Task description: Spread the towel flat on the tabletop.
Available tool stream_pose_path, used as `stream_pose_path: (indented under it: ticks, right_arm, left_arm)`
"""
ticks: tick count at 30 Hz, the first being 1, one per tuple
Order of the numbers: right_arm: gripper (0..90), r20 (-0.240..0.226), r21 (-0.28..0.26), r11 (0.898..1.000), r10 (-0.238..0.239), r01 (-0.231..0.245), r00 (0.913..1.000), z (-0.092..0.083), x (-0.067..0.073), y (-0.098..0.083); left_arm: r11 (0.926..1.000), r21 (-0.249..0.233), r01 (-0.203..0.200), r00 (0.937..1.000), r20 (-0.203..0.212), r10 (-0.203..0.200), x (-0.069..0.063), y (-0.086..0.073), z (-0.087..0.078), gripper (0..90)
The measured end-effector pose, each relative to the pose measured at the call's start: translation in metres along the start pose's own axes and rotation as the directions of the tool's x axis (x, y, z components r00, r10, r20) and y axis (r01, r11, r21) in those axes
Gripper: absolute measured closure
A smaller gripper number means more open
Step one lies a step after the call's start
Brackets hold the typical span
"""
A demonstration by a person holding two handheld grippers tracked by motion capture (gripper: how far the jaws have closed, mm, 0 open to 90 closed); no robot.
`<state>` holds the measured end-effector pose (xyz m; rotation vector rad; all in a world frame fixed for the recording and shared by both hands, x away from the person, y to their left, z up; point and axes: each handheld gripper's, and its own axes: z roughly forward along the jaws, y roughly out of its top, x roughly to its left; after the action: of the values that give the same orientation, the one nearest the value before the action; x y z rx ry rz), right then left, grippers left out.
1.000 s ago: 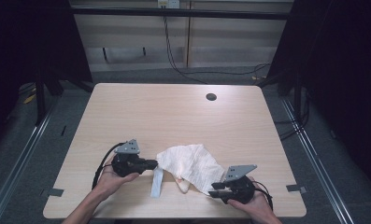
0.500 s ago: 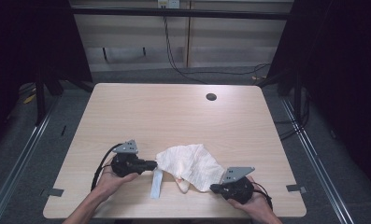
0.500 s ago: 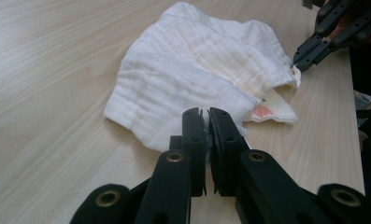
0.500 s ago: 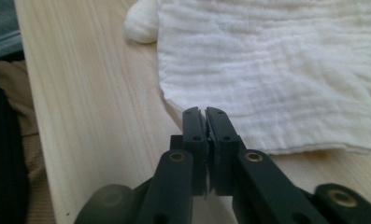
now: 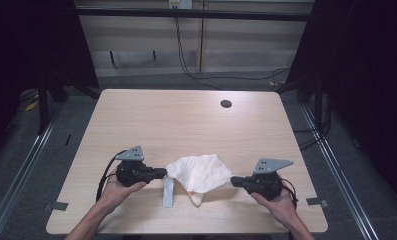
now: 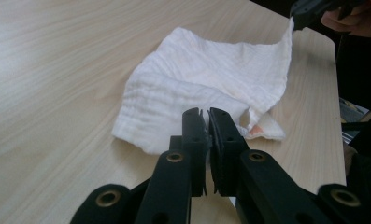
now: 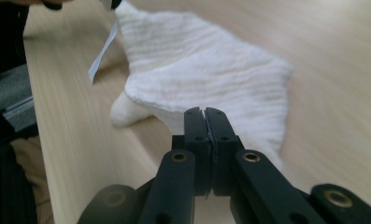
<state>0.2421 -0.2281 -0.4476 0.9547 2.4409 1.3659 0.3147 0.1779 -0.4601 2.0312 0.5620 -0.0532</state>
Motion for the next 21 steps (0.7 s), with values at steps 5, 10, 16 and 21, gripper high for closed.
stream_pose_path:
  ticks: [5, 10, 16, 21]
  right_arm:
    - [88.7, 0.007, -0.05, 0.999, 0.015, -0.015, 0.9999, -0.008, -0.013, 0.019]
    - [88.7, 0.001, -0.069, 0.997, 0.026, -0.026, 0.9997, -0.012, -0.021, 0.035]
    - [88.7, 0.017, -0.112, 0.993, 0.024, -0.022, 0.9996, -0.018, -0.026, 0.053]
    - [88.8, 0.011, -0.135, 0.99, 0.031, -0.029, 0.9994, -0.022, -0.032, 0.068]
  left_arm:
    - [0.9999, -0.012, 0.0, 0.9999, 0.012, 0.0, 0.0, 0.006, -0.005, 86.0]
    - [0.9995, -0.031, -0.004, 1.0, 0.005, 0.004, -0.005, 0.011, -0.013, 86.0]
    - [0.9987, -0.051, -0.006, 0.9996, -0.027, 0.004, 0.002, 0.02, -0.022, 86.1]
    - [0.9974, -0.072, 0.005, 0.9998, -0.02, -0.006, 0.005, 0.031, -0.027, 86.1]
